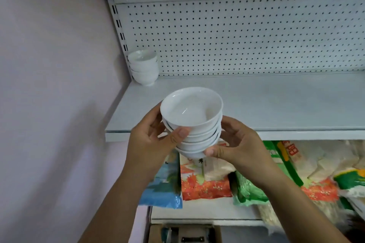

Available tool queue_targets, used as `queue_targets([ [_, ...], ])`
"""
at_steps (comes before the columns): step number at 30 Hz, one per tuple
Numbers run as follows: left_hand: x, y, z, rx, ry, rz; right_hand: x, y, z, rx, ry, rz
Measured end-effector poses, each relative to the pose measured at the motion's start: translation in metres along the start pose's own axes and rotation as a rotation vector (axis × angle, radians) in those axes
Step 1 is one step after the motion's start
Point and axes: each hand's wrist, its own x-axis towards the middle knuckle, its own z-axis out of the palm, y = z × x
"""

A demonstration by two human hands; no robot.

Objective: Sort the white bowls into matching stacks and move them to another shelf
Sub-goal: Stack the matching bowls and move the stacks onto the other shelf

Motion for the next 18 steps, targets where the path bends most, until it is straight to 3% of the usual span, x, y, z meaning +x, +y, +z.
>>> queue_targets([
  [8,0.103,-0.048,-0.013,0.022,-0.061,-0.032,0.1,0.031,-0.013,-0.097,0.021,0.015],
  [18,0.148,-0.104,-0.003,0.085,0.092,-0.095,0.175,0.071,-0.039,-0.129,-0.13,0.024],
])
